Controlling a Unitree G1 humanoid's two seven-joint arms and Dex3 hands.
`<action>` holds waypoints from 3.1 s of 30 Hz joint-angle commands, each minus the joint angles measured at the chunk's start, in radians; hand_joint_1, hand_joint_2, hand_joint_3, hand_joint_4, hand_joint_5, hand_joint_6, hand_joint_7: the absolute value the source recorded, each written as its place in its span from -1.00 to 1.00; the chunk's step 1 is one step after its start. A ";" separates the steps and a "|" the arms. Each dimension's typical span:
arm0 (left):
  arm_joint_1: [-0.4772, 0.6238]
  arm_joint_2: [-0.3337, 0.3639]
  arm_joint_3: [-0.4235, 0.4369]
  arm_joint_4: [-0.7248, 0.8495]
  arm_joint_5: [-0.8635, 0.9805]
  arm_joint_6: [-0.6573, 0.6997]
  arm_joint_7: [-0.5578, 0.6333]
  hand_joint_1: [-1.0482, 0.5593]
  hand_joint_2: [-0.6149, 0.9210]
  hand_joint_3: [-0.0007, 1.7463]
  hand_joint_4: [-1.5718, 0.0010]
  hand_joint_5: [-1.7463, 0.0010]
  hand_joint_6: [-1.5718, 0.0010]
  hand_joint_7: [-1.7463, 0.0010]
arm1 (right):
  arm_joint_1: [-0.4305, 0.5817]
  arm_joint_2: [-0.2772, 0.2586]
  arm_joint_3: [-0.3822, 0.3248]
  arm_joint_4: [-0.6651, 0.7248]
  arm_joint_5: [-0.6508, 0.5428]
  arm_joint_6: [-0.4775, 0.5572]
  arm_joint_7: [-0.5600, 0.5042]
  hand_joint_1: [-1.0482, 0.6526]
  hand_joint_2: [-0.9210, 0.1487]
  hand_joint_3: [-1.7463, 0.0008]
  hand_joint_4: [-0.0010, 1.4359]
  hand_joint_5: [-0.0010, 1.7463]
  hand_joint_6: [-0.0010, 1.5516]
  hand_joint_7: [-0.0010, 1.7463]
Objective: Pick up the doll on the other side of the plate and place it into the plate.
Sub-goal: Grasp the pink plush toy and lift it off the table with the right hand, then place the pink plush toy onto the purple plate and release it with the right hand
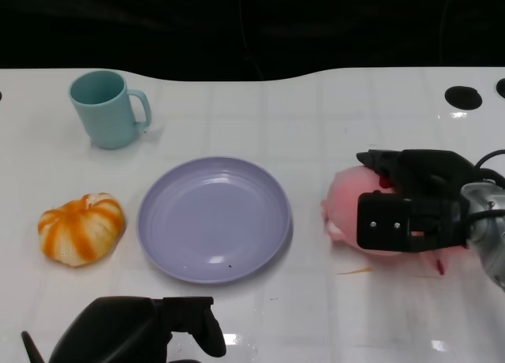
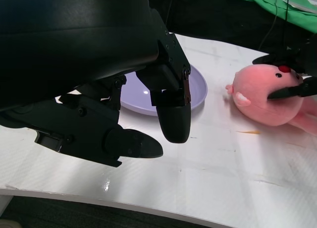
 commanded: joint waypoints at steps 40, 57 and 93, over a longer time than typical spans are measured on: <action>0.010 -0.063 0.036 -0.008 -0.141 0.024 0.006 0.01 0.97 -0.64 0.30 -1.00 0.32 -0.58 | 0.083 0.051 -0.106 -0.050 0.153 -0.355 -0.399 0.10 0.13 -0.60 0.32 1.00 -0.04 1.00; 0.010 -0.108 0.013 -0.019 -0.075 0.062 0.053 -0.05 0.91 -0.70 0.39 -1.00 0.62 -0.78 | 0.067 0.149 -0.116 -0.235 0.192 -0.344 -0.284 0.06 0.31 -0.79 0.34 1.00 -0.06 1.00; -0.006 -0.109 -0.037 0.004 -0.047 0.050 0.060 -0.07 0.98 -0.69 0.28 -1.00 0.34 -0.45 | -0.199 0.358 0.026 0.148 0.111 -0.242 -0.178 -0.21 -0.76 0.61 -0.31 0.13 -0.12 -0.70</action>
